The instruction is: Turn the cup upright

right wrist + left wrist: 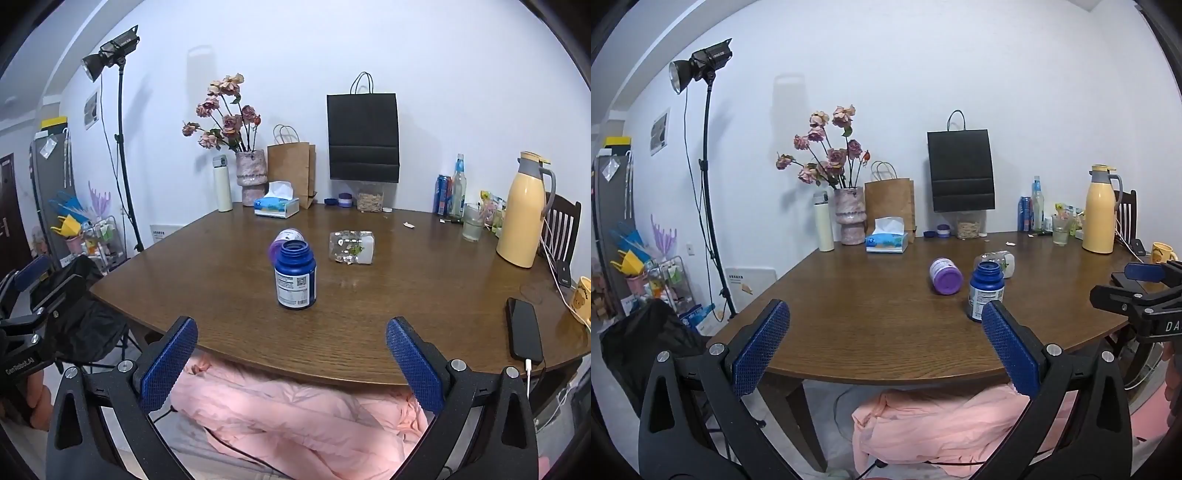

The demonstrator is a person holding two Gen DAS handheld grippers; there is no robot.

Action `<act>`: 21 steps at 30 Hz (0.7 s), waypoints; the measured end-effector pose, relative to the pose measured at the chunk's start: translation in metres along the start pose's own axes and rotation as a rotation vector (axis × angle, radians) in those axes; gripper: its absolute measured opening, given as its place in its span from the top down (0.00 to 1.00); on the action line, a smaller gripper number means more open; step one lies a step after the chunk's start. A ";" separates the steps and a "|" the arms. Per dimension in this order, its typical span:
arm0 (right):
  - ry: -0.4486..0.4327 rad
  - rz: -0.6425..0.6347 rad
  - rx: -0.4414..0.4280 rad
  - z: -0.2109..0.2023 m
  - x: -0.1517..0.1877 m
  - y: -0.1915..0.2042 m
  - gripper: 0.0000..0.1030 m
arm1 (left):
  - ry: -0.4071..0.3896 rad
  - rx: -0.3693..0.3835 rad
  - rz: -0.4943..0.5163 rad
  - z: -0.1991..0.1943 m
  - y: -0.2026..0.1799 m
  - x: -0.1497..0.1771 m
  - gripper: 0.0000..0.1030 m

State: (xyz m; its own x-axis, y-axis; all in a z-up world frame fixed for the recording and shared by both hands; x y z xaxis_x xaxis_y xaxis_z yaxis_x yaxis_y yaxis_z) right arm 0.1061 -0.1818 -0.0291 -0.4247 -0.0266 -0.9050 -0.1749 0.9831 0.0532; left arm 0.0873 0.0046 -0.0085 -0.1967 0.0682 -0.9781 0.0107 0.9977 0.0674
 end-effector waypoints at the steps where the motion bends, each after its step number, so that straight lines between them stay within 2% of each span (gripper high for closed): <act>1: 0.000 -0.001 -0.001 0.000 0.000 0.000 0.00 | 0.001 -0.001 -0.004 0.001 0.001 0.000 0.00; 21: -0.008 -0.002 0.008 -0.004 0.001 0.001 0.00 | -0.020 0.007 -0.005 -0.002 -0.002 -0.002 0.00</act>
State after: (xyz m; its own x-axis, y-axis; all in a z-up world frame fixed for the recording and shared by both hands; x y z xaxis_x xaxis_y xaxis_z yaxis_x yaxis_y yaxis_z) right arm 0.1017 -0.1818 -0.0284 -0.4170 -0.0270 -0.9085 -0.1687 0.9845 0.0482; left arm 0.0851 0.0028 -0.0064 -0.1768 0.0628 -0.9822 0.0163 0.9980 0.0608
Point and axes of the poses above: each gripper's, at about its wrist camera, not at the fingertips, and z roughly the way its jaws point, y to its left, x to its underside, the point moved 10 cm from there along z, roughly the way its jaws point, and after that the axes turned 1 degree about -y, right-handed, at the moved point
